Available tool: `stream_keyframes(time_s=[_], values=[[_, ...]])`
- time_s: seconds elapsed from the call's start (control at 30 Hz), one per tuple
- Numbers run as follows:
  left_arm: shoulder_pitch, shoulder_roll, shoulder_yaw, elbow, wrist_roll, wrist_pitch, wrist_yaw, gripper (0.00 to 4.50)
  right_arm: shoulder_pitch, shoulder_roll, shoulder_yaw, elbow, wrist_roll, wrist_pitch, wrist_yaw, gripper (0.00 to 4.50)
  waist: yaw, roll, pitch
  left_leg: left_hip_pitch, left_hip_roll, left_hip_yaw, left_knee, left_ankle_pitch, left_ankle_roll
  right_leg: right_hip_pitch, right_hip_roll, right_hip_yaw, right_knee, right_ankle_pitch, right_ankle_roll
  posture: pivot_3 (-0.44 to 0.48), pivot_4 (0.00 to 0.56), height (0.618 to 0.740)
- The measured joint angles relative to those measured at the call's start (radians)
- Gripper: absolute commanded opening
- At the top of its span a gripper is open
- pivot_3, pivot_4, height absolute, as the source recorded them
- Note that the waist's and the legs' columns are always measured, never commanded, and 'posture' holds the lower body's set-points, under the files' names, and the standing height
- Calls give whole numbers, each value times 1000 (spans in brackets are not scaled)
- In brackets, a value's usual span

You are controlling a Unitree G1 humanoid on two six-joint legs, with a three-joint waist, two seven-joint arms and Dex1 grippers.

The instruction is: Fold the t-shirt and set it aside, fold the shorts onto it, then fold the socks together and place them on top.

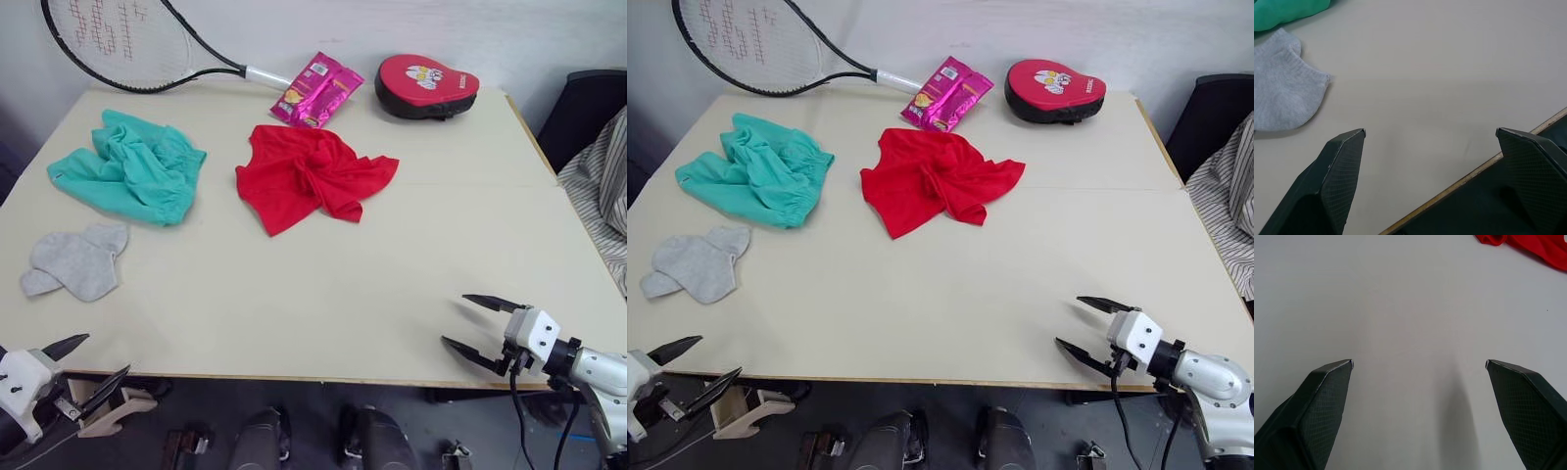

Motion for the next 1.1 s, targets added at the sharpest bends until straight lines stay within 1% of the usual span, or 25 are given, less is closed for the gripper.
stream_keyframes(time_s=[0.13,0.2,0.3,0.37,0.47,0.57,0.67,0.73,0.77,0.8,0.9,0.97,1.03,1.1], values=[[-12,9,0,-32,-9,22,-4,4500,-9,9,3,-4,0,5,-5,4436,1,0,0,0,0,0,-1,0,-1,-1,0,0,0,-2,-1,0,150,740],[-32,18,0,-41,-34,48,-7,4500,-19,17,5,-17,2,21,-13,4436,1,0,0,0,0,0,-1,0,-1,-2,0,0,5,-1,0,0,150,740],[-42,41,-7,-92,-76,120,-19,4500,-43,32,5,-59,18,67,-34,4436,2,0,0,0,0,2,0,1,0,-4,0,0,10,-4,0,0,150,740],[-79,67,-18,-136,-114,202,-11,4500,-74,49,11,-96,36,119,-56,4436,1,0,0,1,0,2,1,2,0,-4,0,-1,14,-5,-1,0,150,740],[-182,117,-72,-195,-141,311,19,4500,-165,76,47,-160,52,210,-90,4436,1,0,0,2,0,1,3,3,-5,-5,0,0,20,-5,-2,0,150,740],[-316,155,-159,-235,-145,387,50,4500,-256,89,97,-212,58,291,-104,4436,2,1,0,3,0,1,3,5,-6,-5,0,0,21,-3,-6,0,150,740],[-503,169,-291,-219,-105,446,93,4500,-366,117,165,-219,26,386,-134,4436,3,1,0,2,0,1,3,7,-6,-6,0,0,23,-3,-6,0,150,740],[-677,164,-417,-160,-45,474,128,4500,-481,149,237,-193,-34,451,-166,4436,3,1,0,0,-1,2,3,9,-6,-9,0,0,25,-3,-6,0,150,740],[-756,154,-474,-112,-5,477,145,4500,-533,163,269,-167,-69,465,-176,4436,3,0,0,0,-1,3,2,15,-6,-10,0,1,27,-3,-6,0,150,740],[-809,146,-513,-78,25,479,159,4500,-575,179,294,-145,-93,477,-183,4436,2,0,0,-1,-2,4,2,16,-8,-13,0,1,27,-3,-6,0,150,740],[-992,93,-643,92,131,474,183,4500,-714,233,374,12,-205,502,-227,4436,-2,-1,0,-2,-3,11,0,18,-7,-17,0,4,31,-3,-6,0,150,740],[-1074,57,-709,185,178,461,186,4500,-795,269,423,119,-282,522,-275,4436,-5,-1,1,-1,-3,16,1,20,-6,-19,1,7,37,-3,-5,0,150,740],[-1155,13,-753,283,215,453,186,4500,-880,321,434,239,-329,544,-335,4436,-8,-3,2,-2,-3,19,1,21,-5,-22,1,9,38,-2,-4,0,150,740],[-1214,-25,-779,372,239,436,184,4500,-943,349,436,335,-353,547,-363,4436,-12,-3,2,-1,-3,20,2,21,-5,-22,1,14,39,-2,-4,0,150,740]])
